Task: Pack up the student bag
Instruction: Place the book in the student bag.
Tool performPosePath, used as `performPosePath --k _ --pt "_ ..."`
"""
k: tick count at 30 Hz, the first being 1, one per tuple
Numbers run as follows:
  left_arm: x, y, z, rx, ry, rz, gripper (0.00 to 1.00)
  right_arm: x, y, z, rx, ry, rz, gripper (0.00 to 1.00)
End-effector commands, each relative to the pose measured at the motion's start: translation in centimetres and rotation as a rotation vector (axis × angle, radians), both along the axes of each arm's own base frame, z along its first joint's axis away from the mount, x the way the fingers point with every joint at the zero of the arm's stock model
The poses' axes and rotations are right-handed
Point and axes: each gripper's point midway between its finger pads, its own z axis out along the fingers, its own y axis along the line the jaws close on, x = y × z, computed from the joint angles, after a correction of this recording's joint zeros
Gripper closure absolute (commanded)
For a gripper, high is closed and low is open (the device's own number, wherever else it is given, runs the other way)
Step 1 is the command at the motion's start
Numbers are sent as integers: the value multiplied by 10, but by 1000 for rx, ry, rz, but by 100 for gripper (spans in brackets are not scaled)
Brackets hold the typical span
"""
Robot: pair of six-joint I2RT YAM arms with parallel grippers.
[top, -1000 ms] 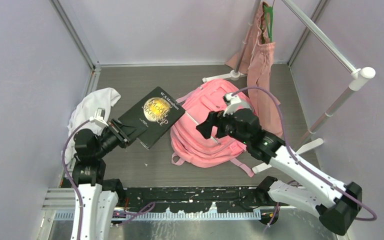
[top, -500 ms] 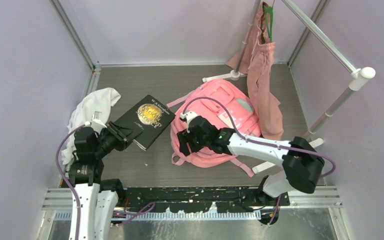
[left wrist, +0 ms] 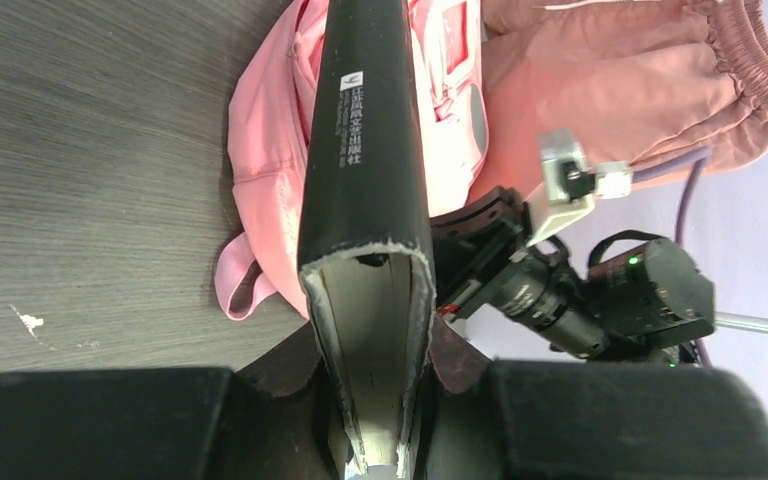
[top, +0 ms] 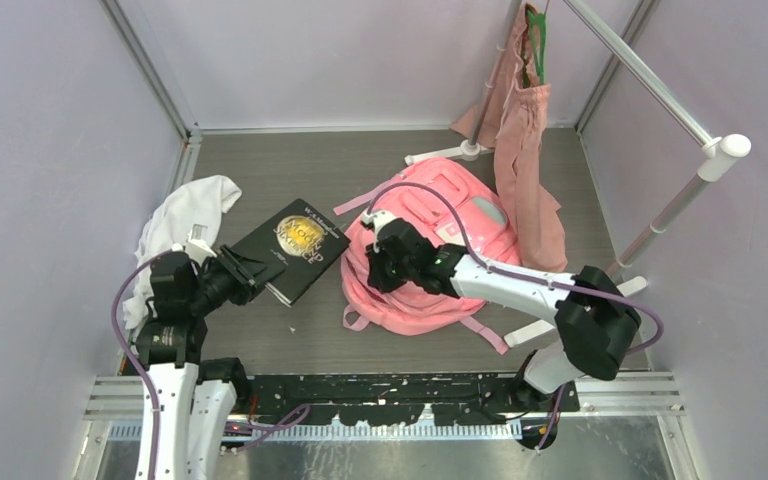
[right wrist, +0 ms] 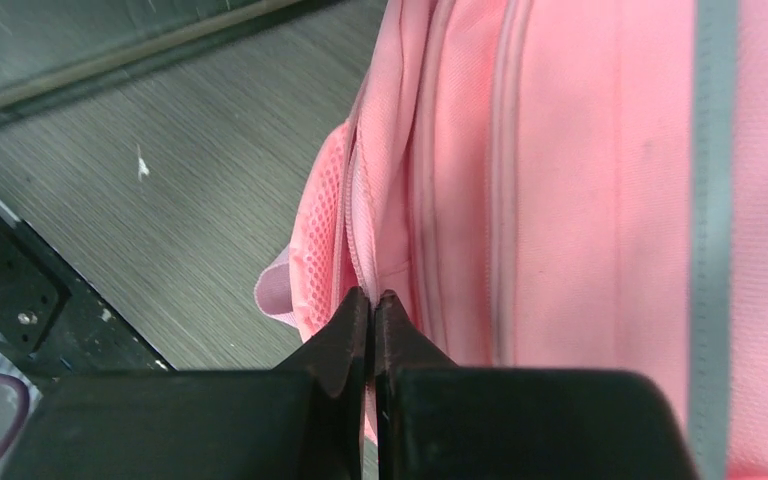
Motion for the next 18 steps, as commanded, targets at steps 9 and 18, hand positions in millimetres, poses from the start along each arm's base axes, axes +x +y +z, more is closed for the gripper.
performPosePath --k 9,18 --pt "-13 -30 90 -3 -322 -262 100 70 -31 225 460 -231 -147 99" --pt "-2 -38 58 -188 -291 -254 100 63 2 268 608 -177 -34 99"
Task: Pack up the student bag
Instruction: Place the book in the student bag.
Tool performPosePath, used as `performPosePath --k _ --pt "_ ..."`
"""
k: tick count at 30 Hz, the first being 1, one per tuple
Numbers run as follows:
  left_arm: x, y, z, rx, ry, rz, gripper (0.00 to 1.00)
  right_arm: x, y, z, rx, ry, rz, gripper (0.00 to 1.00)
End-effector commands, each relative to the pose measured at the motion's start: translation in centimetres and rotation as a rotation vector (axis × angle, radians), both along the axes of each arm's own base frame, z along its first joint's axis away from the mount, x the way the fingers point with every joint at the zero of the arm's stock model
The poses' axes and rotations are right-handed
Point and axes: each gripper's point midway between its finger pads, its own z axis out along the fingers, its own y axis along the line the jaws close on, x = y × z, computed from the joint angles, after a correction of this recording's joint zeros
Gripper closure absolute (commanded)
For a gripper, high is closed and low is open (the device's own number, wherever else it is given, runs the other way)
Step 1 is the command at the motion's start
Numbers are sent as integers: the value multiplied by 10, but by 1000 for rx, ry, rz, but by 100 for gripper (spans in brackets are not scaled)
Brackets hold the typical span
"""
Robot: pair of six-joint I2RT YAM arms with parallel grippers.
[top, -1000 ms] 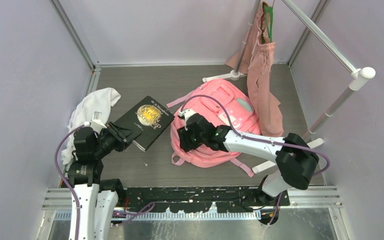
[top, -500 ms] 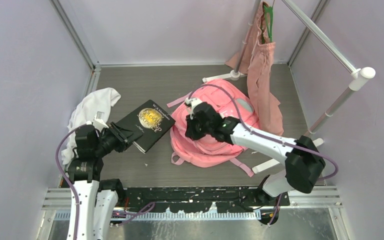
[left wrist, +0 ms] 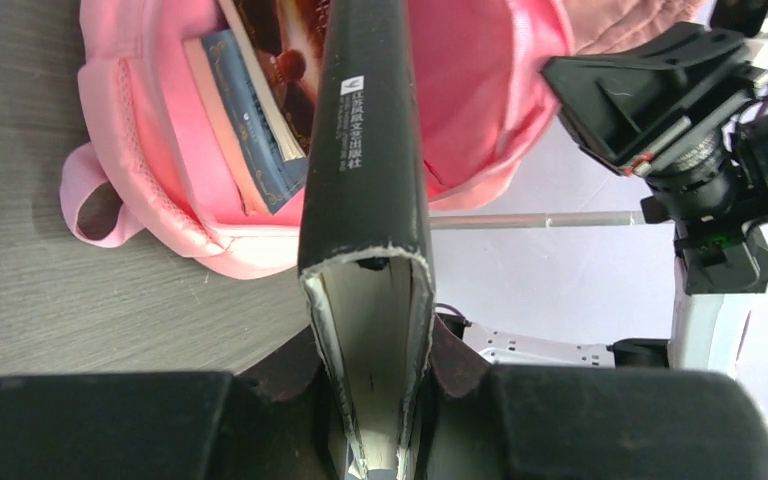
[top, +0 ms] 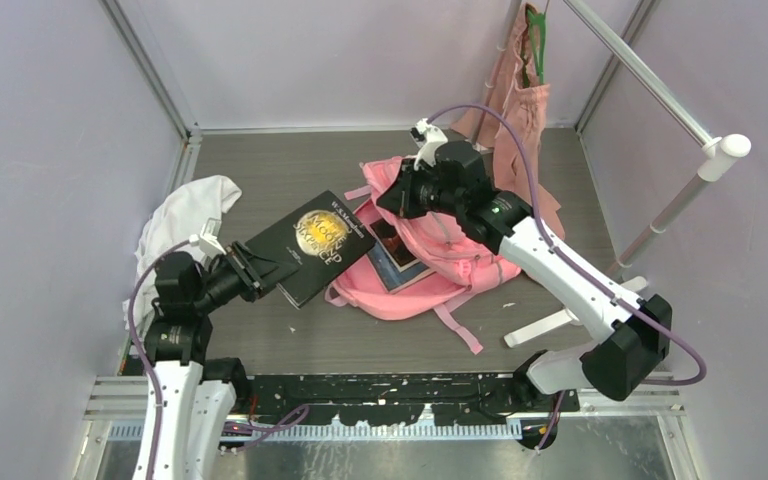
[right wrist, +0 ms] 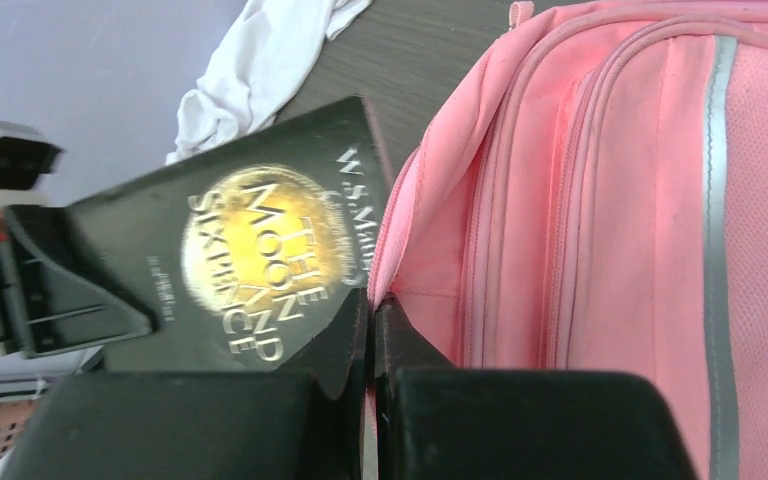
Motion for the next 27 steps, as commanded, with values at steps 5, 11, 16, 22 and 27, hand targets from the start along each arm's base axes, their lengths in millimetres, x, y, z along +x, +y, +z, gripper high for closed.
performPosePath --k 5,11,16,22,27 --pt "27 -16 22 -155 -122 -72 100 -19 43 68 204 -88 146 99" --pt "42 -52 -4 -125 -45 -178 100 -27 53 69 213 -84 174 99" --pt "61 -84 -13 -95 -45 -229 100 -31 58 64 225 -60 190 99" --pt "94 -104 -30 -117 -29 -242 100 -36 62 63 225 -54 198 99" --pt "118 -128 -43 -165 -12 -243 100 -37 58 67 215 -77 176 99"
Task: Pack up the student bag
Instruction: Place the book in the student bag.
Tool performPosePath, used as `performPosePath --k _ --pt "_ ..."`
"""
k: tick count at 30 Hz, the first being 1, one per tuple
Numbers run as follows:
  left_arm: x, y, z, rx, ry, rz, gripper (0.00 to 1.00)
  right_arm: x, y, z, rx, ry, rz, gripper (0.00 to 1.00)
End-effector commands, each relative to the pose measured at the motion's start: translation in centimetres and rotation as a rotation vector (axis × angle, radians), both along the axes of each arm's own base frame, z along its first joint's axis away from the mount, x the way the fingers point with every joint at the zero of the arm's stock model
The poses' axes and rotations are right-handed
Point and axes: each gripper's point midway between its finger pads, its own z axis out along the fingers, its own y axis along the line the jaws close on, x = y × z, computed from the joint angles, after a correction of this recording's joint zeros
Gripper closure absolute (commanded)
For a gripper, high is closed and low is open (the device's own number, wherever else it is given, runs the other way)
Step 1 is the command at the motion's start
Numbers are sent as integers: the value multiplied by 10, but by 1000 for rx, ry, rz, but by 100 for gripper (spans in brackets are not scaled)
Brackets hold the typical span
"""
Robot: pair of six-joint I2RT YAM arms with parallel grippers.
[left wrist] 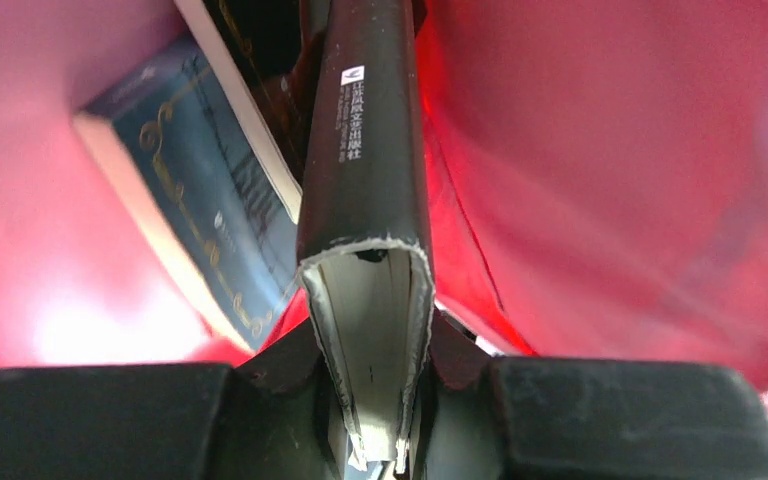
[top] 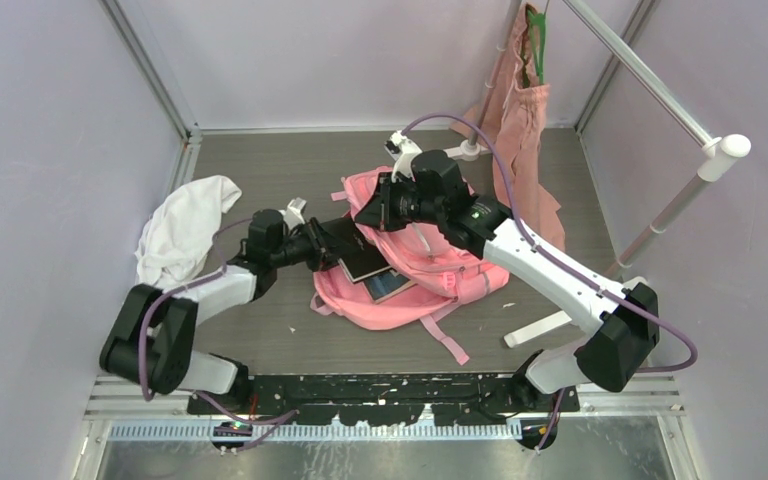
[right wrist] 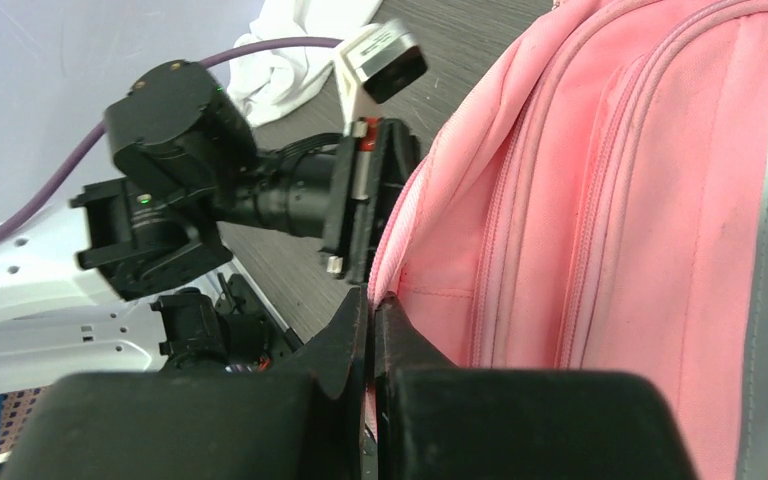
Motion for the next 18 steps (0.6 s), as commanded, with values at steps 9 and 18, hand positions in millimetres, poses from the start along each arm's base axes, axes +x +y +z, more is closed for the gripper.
performPosePath --k 9,18 --pt "48 -90 5 9 -114 -121 65 -8 9 79 178 -164 21 99" --pt "24 -65 9 190 -129 -157 30 -4 7 74 160 -166 3 99"
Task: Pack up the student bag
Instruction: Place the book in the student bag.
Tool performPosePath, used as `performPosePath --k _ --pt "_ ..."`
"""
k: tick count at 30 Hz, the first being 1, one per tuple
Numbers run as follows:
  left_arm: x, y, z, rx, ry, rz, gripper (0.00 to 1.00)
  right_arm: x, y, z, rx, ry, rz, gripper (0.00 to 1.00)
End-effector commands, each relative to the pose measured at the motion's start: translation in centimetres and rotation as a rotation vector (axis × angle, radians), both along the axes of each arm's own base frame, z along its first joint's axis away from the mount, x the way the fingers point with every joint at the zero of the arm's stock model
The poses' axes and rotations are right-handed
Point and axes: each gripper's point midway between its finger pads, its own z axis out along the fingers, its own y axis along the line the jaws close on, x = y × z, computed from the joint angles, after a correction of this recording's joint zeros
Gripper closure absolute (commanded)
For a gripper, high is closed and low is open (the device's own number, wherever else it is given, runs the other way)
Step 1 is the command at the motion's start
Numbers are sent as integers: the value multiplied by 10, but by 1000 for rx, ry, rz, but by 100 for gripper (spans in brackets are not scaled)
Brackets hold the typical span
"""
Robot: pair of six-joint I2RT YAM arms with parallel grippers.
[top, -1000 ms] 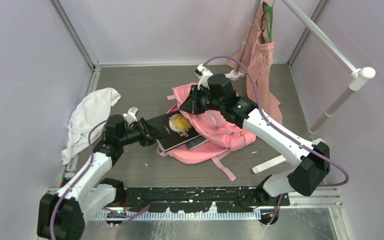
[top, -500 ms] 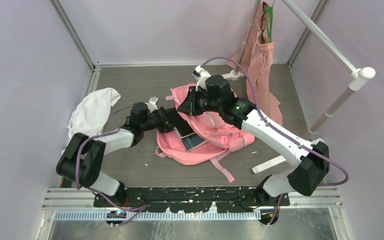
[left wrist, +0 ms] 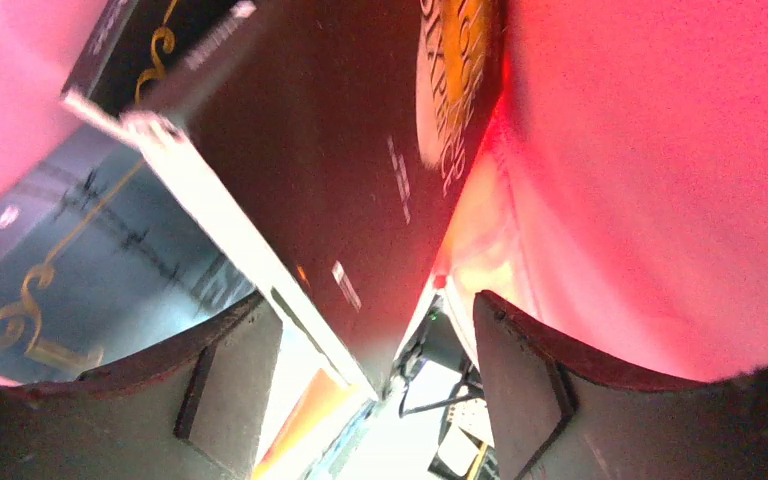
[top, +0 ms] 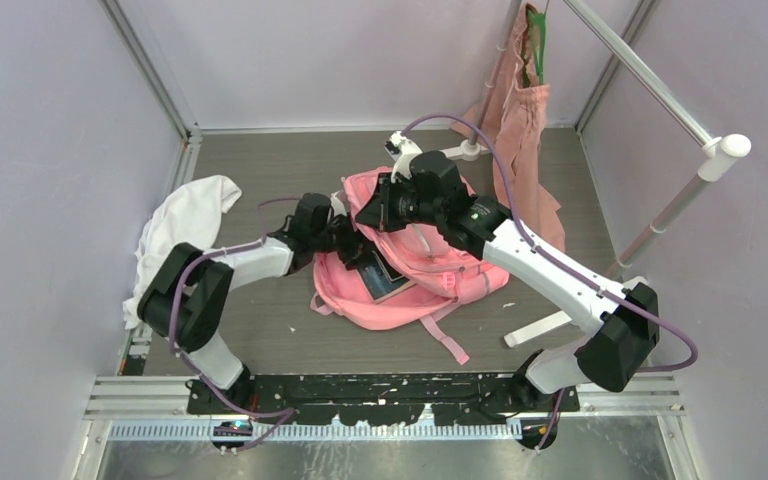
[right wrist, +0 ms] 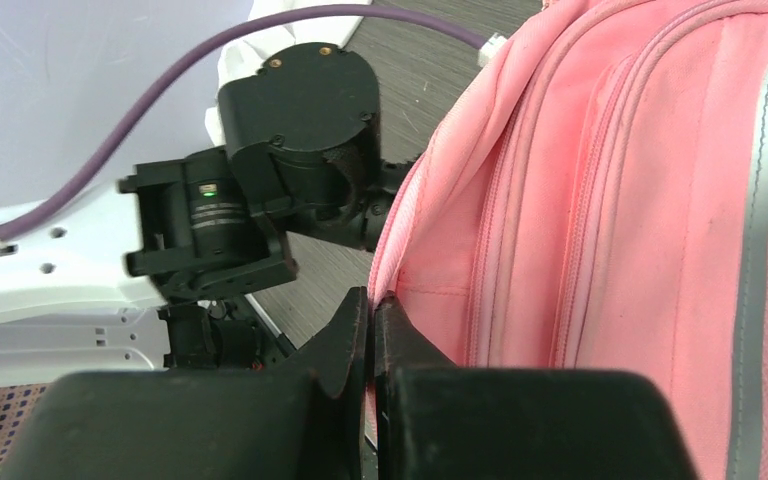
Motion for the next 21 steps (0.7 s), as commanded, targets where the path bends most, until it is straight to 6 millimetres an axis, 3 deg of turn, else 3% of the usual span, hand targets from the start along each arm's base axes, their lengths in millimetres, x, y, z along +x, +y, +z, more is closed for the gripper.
performPosePath --k 1,6,10,16,18,21 --pt "-9 16 47 74 -164 -41 29 -6 9 75 176 -155 30 99" --pt "-37 50 69 210 -236 -40 28 -2 12 75 184 -157 28 99" --pt "-58 91 74 367 -287 6 28 -1 13 70 170 -144 29 99" --pt "-82 149 82 493 -373 155 20 -5 16 58 180 -99 35 99" --pt "-86 164 85 506 -401 212 15 -8 19 44 167 -76 36 99" --pt "-92 181 94 516 -431 294 15 -9 18 4 99 -26 14 98"
